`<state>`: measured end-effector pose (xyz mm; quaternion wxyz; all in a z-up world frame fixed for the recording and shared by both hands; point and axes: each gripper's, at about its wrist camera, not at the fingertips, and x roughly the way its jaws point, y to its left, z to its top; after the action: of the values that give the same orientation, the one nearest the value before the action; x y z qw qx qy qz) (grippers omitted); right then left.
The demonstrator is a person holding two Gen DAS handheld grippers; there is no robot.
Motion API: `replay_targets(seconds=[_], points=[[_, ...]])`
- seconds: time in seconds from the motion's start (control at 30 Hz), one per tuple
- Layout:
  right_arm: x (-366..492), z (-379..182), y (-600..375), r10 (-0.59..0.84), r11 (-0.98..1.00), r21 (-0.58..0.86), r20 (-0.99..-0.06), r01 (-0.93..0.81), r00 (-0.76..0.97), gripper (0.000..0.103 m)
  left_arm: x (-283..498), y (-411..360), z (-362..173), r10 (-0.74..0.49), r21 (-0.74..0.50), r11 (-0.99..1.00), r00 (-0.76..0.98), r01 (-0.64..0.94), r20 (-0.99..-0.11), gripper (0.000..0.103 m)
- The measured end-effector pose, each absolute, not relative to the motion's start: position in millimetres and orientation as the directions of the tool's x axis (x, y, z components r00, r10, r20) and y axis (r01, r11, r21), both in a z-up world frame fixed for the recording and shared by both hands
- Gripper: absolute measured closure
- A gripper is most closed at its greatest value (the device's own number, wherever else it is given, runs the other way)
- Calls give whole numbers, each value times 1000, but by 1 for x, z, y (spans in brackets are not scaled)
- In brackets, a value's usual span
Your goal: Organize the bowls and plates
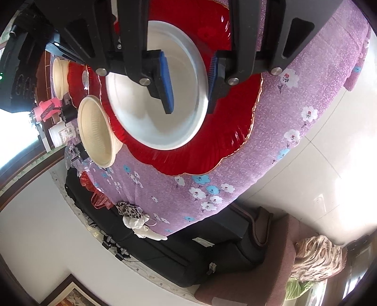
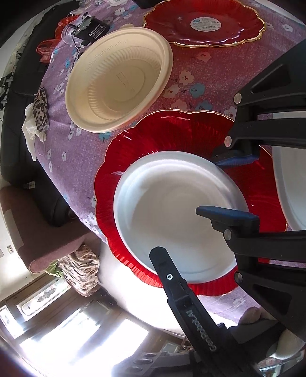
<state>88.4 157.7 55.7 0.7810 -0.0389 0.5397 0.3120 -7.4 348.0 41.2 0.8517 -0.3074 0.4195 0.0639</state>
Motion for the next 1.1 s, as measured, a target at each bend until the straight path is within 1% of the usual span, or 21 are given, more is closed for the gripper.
replay_targets(seconds=[0.07,0.13,0.27,0.47,0.73,0.87,0.93,1.1], points=[[90,54,157,449,804,287,-867,-521,215,69,-8,347,43,-154,-475,803,643,-361,-750,66],[89,54,155,463,801,303,-860,-516,214,69,-9,346,44,-158,-480,801,646,-358,-746,60],[84,63,153,476,797,301,-847,-524,238,68,-13,345,50,-157,-481,804,656,-349,-738,56],[78,75,148,493,791,303,-830,-531,262,60,-24,346,62,-144,-491,800,684,-345,-715,48],[69,84,133,518,791,334,-812,-513,271,59,-42,345,72,-137,-495,798,697,-344,-704,46],[62,101,116,553,782,362,-779,-507,297,59,-53,344,77,-149,-511,790,702,-339,-696,45],[56,114,101,575,777,378,-753,-504,321,58,-60,340,81,-157,-517,790,707,-329,-690,42],[41,132,57,608,774,413,-696,-481,381,49,-80,324,92,-167,-512,809,721,-291,-673,38]])
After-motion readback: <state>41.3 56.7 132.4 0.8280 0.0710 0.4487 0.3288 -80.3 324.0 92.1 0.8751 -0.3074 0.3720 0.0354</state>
